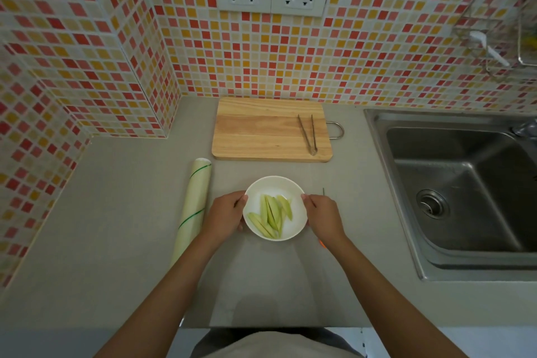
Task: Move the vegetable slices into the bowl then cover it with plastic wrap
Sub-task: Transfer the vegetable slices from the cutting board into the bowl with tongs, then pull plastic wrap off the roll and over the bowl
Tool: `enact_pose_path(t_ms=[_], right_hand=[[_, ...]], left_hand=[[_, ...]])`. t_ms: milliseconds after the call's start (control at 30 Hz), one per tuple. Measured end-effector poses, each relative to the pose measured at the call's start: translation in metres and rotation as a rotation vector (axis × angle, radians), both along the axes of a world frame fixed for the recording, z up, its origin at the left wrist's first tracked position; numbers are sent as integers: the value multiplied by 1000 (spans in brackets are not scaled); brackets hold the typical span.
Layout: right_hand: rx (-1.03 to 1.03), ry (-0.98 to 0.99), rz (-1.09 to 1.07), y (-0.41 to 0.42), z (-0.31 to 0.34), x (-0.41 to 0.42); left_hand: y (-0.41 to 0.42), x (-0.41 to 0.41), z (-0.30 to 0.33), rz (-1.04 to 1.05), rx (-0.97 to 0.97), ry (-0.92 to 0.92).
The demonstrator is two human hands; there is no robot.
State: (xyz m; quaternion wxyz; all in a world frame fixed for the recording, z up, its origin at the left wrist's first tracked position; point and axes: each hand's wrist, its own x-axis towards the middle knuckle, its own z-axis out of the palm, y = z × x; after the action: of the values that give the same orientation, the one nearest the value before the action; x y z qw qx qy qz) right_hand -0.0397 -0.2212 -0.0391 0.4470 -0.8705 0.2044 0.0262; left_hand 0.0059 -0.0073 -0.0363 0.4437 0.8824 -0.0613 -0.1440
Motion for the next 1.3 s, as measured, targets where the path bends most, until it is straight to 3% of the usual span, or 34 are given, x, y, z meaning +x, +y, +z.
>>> enact_pose_path(t_ms=[233, 367, 433, 600, 767, 1000, 1133, 1300], right_hand=[[6, -5, -9, -2, 0, -1], [-51, -36, -42, -7, 3, -4], [-56, -48, -66, -8, 5, -6], [-78, -58, -89, -6, 13, -9], [-65, -60, -94, -5, 14, -13], [-82, -139, -192, -5, 27, -20], [3, -261, -236, 9, 51, -18], [348, -206, -94, 55, 87, -2]], left_hand=[[3, -2, 6, 36, 22, -11], [33, -2, 9, 294, 387, -308], [51, -1, 8, 339, 551, -360], [64, -3, -3, 309, 727, -119], [63, -2, -14, 342, 580, -5], [61, -3, -11, 354, 498, 12], [58, -8, 3, 341, 237, -59], [35, -5, 50, 327, -140, -77]])
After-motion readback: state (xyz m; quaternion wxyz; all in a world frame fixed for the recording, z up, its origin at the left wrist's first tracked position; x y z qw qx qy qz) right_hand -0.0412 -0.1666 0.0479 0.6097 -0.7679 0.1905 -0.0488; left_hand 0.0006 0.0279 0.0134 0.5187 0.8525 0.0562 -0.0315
